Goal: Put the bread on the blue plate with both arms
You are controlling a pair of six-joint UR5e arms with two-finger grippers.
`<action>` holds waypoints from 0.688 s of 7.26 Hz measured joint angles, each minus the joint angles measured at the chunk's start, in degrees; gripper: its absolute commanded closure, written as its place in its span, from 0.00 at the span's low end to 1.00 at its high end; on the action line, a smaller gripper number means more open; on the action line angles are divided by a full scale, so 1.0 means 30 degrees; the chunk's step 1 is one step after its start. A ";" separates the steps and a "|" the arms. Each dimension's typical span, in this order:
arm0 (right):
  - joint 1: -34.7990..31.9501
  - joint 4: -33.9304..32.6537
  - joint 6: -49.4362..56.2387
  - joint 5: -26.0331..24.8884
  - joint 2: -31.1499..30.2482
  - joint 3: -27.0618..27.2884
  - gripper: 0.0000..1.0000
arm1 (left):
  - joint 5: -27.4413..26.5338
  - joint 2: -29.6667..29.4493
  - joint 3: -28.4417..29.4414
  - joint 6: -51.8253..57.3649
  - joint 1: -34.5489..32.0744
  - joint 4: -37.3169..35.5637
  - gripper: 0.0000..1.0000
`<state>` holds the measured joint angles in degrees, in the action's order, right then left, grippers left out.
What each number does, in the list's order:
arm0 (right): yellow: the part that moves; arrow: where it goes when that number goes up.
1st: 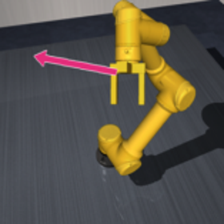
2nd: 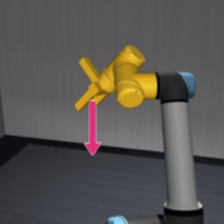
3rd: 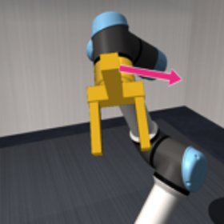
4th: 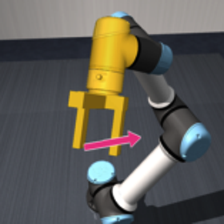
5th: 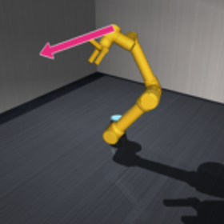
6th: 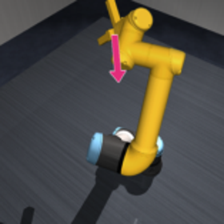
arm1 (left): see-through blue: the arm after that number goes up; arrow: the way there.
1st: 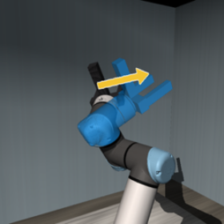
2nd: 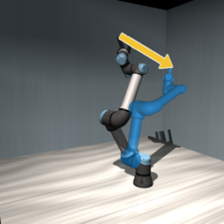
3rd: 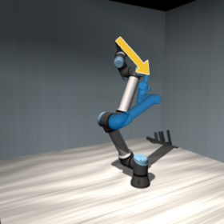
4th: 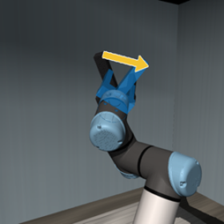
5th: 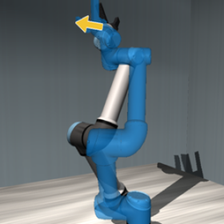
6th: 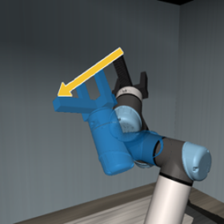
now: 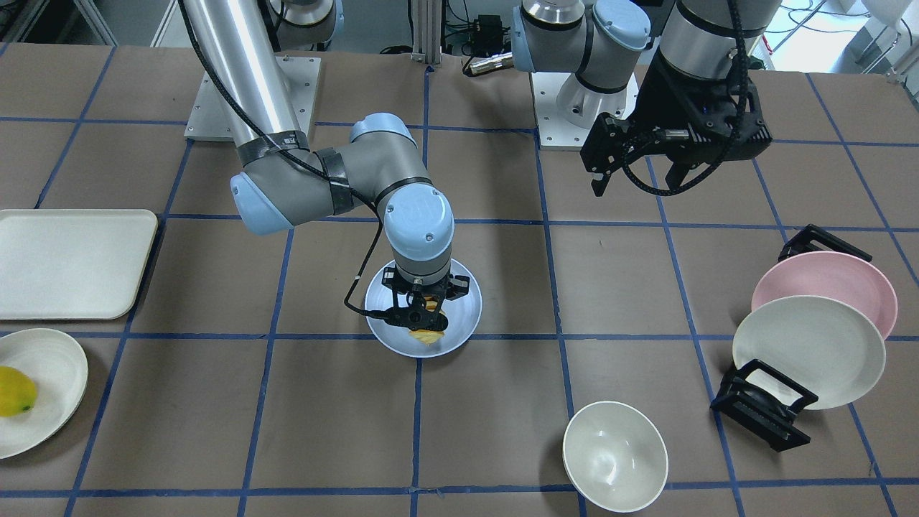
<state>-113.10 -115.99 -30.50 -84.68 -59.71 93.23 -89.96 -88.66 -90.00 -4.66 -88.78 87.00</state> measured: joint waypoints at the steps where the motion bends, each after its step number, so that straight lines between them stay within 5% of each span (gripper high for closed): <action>1: 0.0072 0.0073 -0.0013 0.0024 -0.0293 -0.0049 0.00 | 0.0076 -0.0056 0.0044 0.0595 0.0218 -0.0007 0.00; 5: 0.1662 0.1509 0.0424 0.0039 -0.3126 -0.0149 0.00 | 0.0080 -0.0421 0.0478 0.0930 0.0517 0.0022 0.00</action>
<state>-108.11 -111.47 -29.22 -84.57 -69.09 92.78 -89.72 -89.92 -88.57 -1.87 -87.23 87.07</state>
